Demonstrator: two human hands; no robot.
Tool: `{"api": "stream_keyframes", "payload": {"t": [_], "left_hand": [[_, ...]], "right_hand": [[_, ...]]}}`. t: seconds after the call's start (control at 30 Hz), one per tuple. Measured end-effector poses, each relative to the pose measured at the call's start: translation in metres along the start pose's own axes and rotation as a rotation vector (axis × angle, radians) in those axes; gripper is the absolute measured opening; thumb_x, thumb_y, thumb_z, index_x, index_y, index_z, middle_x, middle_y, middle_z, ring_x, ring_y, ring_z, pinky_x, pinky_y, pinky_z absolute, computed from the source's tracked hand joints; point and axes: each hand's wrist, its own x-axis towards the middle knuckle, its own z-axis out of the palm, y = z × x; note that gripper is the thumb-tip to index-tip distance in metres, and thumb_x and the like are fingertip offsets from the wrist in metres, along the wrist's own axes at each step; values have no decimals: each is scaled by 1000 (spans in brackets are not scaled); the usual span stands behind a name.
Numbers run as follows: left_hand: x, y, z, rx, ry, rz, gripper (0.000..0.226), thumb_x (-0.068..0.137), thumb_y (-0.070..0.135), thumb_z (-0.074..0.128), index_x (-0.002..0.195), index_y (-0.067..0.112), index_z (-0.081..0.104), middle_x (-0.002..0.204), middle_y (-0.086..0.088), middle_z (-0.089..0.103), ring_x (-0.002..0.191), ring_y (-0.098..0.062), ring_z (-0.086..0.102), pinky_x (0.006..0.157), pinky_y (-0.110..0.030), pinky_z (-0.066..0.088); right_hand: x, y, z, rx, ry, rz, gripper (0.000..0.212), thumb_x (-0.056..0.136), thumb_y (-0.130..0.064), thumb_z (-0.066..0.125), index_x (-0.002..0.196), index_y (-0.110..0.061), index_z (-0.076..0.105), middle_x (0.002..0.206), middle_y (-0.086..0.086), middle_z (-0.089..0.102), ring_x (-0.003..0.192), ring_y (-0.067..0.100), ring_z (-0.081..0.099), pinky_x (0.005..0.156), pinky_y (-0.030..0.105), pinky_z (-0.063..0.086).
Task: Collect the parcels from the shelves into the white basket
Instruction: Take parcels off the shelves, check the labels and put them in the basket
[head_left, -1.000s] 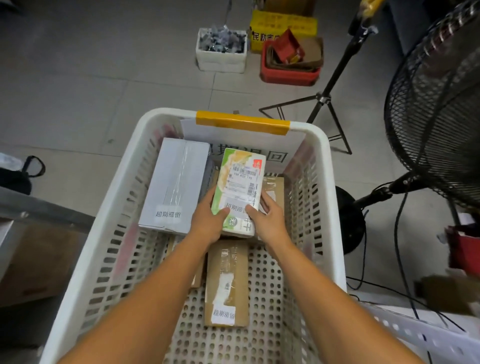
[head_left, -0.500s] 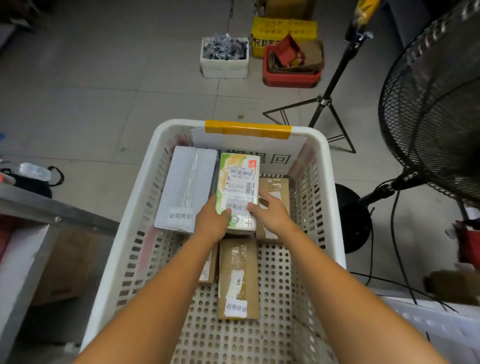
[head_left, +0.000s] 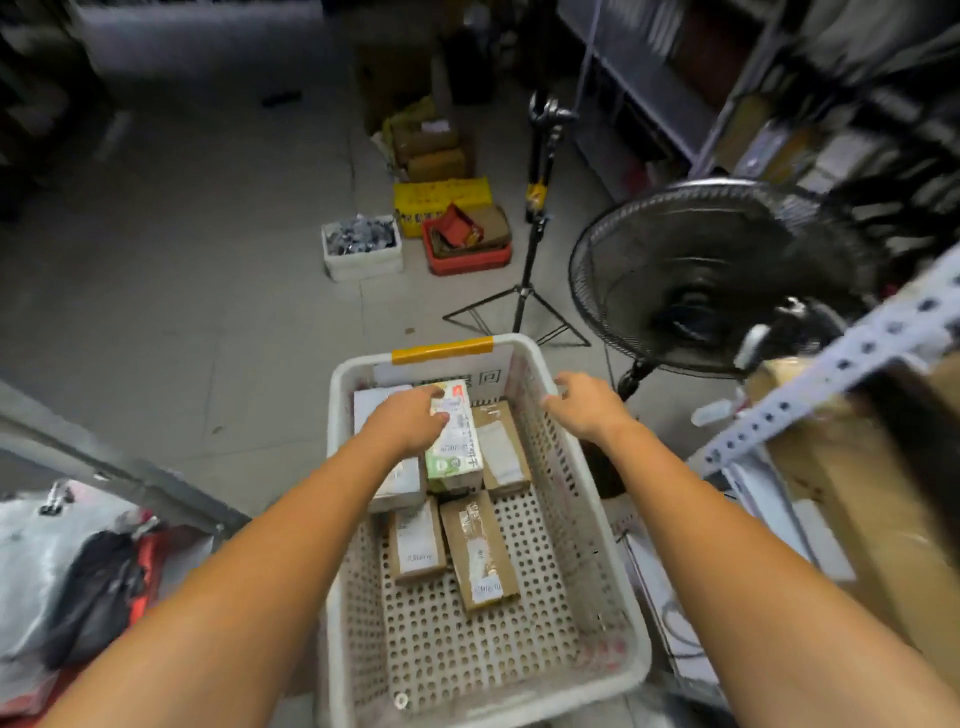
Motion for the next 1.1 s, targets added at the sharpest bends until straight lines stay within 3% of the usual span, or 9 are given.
{"api": "stream_keyframes", "payload": {"t": [0.13, 0.27, 0.47, 0.67, 0.83, 1.1], "left_hand": [[-53, 34, -44, 111, 22, 136, 46, 97, 35, 49, 139, 20, 45, 139, -9, 52, 122, -28, 52, 96, -38, 45], [-120, 64, -75, 198, 56, 197, 44, 97, 38, 48, 139, 25, 43, 125, -8, 59, 98, -25, 60, 81, -39, 50], [-234, 108, -91, 247, 178, 303, 45, 97, 41, 48, 137, 22, 46, 131, -6, 56, 116, -26, 55, 89, -36, 48], [-333, 177, -53, 270, 180, 414, 44, 94, 39, 50, 136, 27, 47, 132, -2, 57, 112, -22, 57, 89, -34, 49], [-394, 281, -3, 292, 103, 593, 43, 94, 38, 50, 136, 28, 48, 128, -3, 59, 109, -25, 58, 92, -36, 50], [-462, 498, 98, 365, 0, 1038, 38, 94, 36, 52, 128, 20, 55, 125, -6, 62, 113, -28, 57, 96, -37, 45]], "right_hand": [[-78, -4, -39, -12, 93, 15, 55, 96, -38, 50, 144, -13, 41, 143, 11, 49, 128, 31, 47, 100, 40, 41], [-157, 4, -65, 6, 160, 26, 53, 96, -36, 51, 144, -14, 42, 141, 12, 50, 127, 31, 48, 98, 38, 41], [-284, 22, -85, 29, 287, 20, 52, 93, -41, 54, 139, -18, 47, 136, 8, 55, 124, 29, 50, 98, 35, 42], [-427, 90, -109, 35, 392, 55, 43, 91, -40, 53, 124, -13, 57, 127, 10, 60, 112, 29, 57, 93, 40, 48], [-542, 187, -142, 84, 489, 223, 52, 93, -40, 55, 136, -12, 51, 139, 8, 52, 122, 29, 52, 101, 36, 43], [-732, 353, -194, 136, 751, 671, 48, 91, -42, 58, 133, -20, 55, 138, 9, 53, 126, 30, 50, 102, 30, 39]]}}
